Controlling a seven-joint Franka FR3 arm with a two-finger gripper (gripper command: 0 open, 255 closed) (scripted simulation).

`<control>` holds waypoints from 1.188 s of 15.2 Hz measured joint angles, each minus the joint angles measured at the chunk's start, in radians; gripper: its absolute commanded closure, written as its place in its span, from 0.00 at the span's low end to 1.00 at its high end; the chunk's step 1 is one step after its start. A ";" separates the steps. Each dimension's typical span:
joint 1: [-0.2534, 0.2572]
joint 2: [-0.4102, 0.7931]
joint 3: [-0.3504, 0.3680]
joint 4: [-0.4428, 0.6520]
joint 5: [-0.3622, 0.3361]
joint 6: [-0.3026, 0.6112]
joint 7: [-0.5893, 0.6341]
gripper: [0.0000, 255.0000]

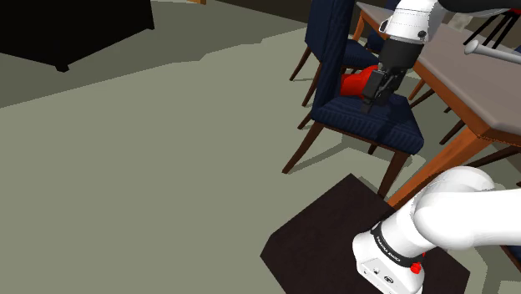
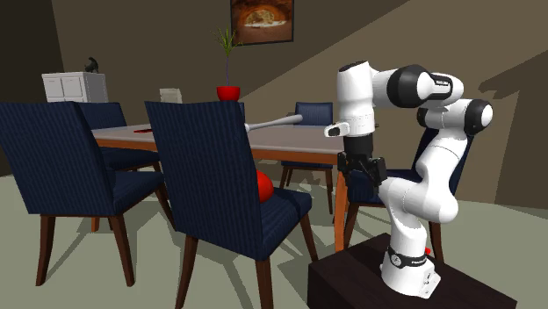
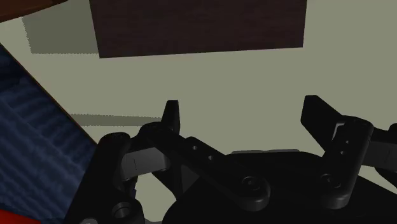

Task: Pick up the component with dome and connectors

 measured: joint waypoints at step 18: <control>-0.020 0.212 -0.369 0.092 -0.322 0.160 -0.604 0.00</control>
